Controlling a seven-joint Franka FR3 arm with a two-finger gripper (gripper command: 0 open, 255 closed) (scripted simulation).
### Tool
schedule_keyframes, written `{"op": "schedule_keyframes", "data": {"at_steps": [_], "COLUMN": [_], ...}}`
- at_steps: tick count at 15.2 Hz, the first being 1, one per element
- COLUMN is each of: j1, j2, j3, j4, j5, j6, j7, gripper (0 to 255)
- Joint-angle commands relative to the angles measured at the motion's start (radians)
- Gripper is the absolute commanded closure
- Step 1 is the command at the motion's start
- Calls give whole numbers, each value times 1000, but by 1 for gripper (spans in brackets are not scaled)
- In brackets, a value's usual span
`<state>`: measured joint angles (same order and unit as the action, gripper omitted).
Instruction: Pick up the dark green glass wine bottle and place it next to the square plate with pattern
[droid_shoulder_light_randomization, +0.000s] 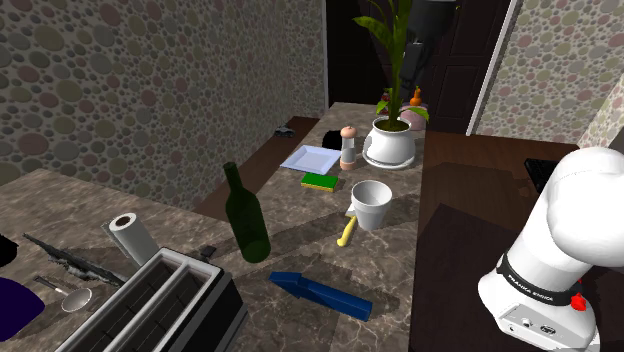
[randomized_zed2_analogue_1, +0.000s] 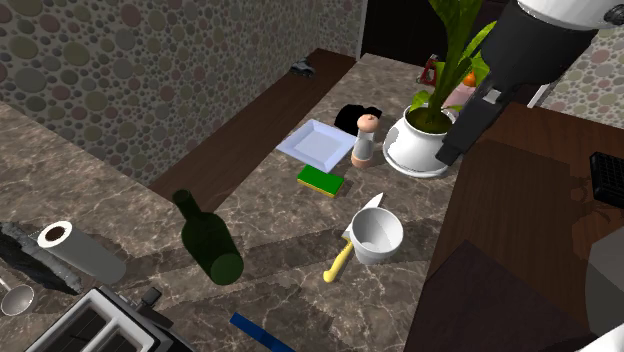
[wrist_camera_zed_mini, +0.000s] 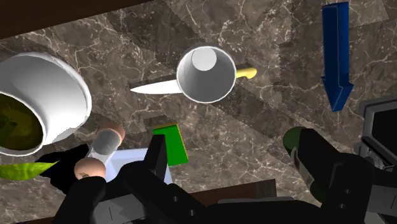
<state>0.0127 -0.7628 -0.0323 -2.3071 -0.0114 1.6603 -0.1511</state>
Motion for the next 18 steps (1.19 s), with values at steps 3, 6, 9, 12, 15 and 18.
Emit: {"op": "schedule_keyframes", "data": {"at_steps": [3,6,9,12,15,18], "j1": [12,28,42,54,65,77], "j2": [59,153,251,353,459,568], "j3": [29,71,110,149,185,218], "j4": [24,69,125,191,268,356], "j5": [17,38,53,60,60,52], "j6": [27,63,93,117,134,143], "j7": [31,77,122,167,212,259], "gripper": [0,0,0,0,0,0]}}
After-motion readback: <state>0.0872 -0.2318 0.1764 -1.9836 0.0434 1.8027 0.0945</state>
